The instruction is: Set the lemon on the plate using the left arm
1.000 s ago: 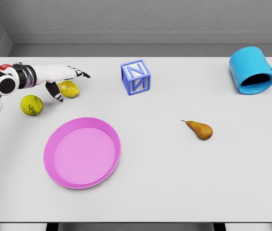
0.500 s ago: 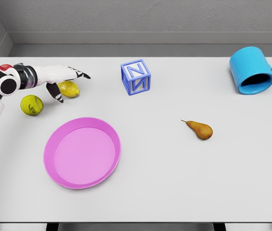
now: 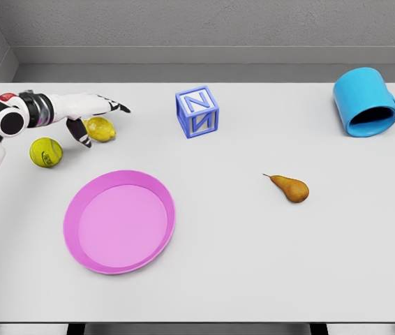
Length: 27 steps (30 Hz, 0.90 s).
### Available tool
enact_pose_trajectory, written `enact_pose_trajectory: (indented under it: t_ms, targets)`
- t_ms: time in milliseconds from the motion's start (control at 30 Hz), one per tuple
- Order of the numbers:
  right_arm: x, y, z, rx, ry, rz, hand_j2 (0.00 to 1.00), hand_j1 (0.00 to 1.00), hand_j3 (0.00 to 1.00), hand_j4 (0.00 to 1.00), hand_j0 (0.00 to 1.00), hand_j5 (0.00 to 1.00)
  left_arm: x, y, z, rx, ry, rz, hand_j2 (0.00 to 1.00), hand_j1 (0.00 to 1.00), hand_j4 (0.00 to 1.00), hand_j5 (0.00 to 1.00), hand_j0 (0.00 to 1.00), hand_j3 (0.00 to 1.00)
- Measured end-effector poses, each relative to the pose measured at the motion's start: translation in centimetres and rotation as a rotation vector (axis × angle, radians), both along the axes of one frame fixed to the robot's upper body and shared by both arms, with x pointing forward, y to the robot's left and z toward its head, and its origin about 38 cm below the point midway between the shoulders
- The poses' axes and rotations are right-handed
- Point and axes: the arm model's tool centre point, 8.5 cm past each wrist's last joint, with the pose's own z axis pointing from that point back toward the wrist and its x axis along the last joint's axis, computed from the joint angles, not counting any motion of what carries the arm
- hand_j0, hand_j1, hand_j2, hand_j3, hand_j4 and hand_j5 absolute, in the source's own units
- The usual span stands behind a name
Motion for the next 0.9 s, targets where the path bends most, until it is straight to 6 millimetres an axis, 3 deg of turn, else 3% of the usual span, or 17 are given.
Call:
enact_pose_trajectory:
  t_ms: [100, 167, 533, 900]
  targets:
    - [0.00, 0.00, 0.00, 0.000, 0.000, 0.000, 1.00, 1.00, 1.00, 1.00, 1.00, 1.00, 0.05, -0.05, -0.20, -0.001, 0.006, 0.007, 0.99, 0.99, 0.99, 0.99, 0.99, 0.99]
    - [0.01, 0.00, 0.00, 0.000, -0.001, 0.000, 1.00, 1.00, 1.00, 1.00, 1.00, 1.00, 0.07, -0.06, -0.28, -0.001, 0.008, 0.012, 0.92, 0.92, 0.92, 0.92, 0.92, 0.92]
    - [0.01, 0.00, 0.00, 0.000, 0.000, 0.000, 1.00, 1.00, 1.00, 1.00, 1.00, 1.00, 0.12, 0.37, -0.60, -0.001, 0.019, 0.032, 0.90, 0.90, 0.90, 0.90, 0.90, 0.90]
    - [0.00, 0.00, 0.00, 0.000, 0.000, 0.000, 1.00, 1.00, 1.00, 1.00, 1.00, 1.00, 0.24, 0.82, -0.94, 0.001, 0.031, 0.070, 0.79, 0.79, 0.79, 0.79, 0.79, 0.79]
